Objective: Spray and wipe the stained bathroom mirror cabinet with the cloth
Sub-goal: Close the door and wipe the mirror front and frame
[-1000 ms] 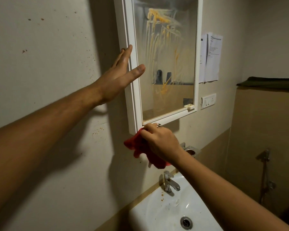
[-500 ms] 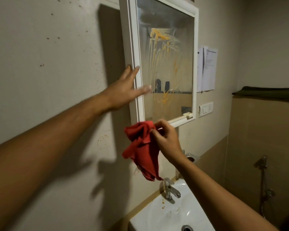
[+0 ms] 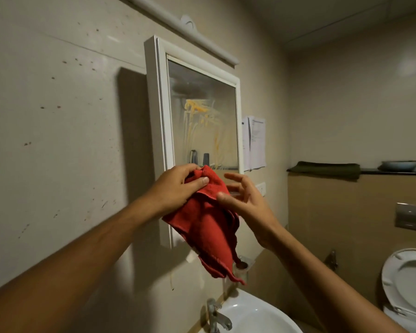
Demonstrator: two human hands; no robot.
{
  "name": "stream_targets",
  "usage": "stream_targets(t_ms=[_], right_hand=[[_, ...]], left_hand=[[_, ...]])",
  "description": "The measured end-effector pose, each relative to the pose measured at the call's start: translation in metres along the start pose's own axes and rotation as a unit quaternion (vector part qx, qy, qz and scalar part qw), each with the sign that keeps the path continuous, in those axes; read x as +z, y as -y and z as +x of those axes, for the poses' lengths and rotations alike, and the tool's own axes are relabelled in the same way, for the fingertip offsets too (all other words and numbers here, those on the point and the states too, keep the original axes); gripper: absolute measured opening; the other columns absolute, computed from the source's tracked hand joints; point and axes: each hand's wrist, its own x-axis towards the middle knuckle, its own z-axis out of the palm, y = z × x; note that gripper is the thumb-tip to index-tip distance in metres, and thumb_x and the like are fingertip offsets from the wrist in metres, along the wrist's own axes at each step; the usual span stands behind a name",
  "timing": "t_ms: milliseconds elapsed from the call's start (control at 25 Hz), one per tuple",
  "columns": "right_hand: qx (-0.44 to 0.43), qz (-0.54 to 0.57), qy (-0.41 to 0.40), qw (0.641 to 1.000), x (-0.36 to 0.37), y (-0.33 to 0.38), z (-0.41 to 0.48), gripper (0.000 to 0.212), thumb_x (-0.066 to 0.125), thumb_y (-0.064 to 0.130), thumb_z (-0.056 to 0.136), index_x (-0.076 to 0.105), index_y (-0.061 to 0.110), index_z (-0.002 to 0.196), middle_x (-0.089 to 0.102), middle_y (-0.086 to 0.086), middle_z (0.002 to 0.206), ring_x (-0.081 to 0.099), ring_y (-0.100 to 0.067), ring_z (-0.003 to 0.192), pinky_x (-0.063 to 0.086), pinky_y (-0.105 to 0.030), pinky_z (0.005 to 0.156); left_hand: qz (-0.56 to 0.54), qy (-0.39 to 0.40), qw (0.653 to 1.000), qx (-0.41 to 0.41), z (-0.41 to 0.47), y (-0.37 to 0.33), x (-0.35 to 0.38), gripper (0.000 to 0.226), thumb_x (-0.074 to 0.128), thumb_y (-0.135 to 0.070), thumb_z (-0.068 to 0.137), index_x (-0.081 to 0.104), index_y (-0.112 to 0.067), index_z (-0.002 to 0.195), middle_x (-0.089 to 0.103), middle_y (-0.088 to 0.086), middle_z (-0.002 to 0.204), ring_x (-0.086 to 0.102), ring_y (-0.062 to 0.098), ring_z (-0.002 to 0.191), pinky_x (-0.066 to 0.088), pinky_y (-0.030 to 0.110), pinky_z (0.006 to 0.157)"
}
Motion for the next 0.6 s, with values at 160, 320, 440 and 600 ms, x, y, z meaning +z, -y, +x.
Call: stream_targets(t_ms=[160, 320, 440, 600], right_hand=[[-0.021, -0.102, 0.041, 0.994, 0.016, -0.011, -0.001, 0.078, 0.087, 0.045, 0.076, 0.044, 0.047, 0.141, 0.063, 0.017, 0.127, 0.069, -0.007, 0.113, 0.062, -0.034, 0.093], [-0.084, -0.174, -0.075, 0.978, 0.017, -0.021, 0.003, 0.029, 0.065, 0.034, 0.102, 0.057, 0.052, 0.123, 0.069, 0.025, 0.112, 0.068, 0.002, 0.107, 0.060, -0.035, 0.099], [-0.057, -0.076, -0.057, 0.994, 0.009, -0.024, -0.003, 0.036, 0.060, 0.056, 0.099, 0.055, 0.051, 0.134, 0.069, 0.021, 0.125, 0.068, 0.000, 0.113, 0.060, -0.029, 0.097], [0.018, -0.015, 0.016, 1.000, 0.012, -0.032, -0.009, 0.060, 0.069, 0.072, 0.083, 0.048, 0.056, 0.137, 0.070, 0.029, 0.117, 0.070, 0.001, 0.109, 0.059, -0.016, 0.075]], left_hand=[[0.022, -0.009, 0.999, -0.046, 0.009, -0.002, 0.015, 0.023, 0.057, -0.050, 0.101, 0.068, -0.030, 0.098, 0.070, -0.008, 0.087, 0.067, 0.011, 0.080, 0.049, 0.027, 0.066], [0.010, -0.033, 0.988, -0.153, 0.031, 0.000, 0.021, 0.029, 0.063, -0.049, 0.097, 0.068, -0.020, 0.100, 0.072, 0.003, 0.095, 0.070, 0.021, 0.087, 0.059, 0.040, 0.079], [-0.110, -0.054, 0.969, -0.215, 0.044, -0.006, 0.031, 0.025, 0.072, -0.039, 0.094, 0.066, -0.016, 0.088, 0.071, 0.006, 0.085, 0.068, 0.019, 0.074, 0.055, 0.032, 0.064], [-0.304, -0.010, 0.904, -0.302, 0.056, -0.014, 0.059, 0.044, 0.082, -0.044, 0.083, 0.070, -0.004, 0.098, 0.074, 0.017, 0.096, 0.073, 0.029, 0.085, 0.063, 0.040, 0.078]])
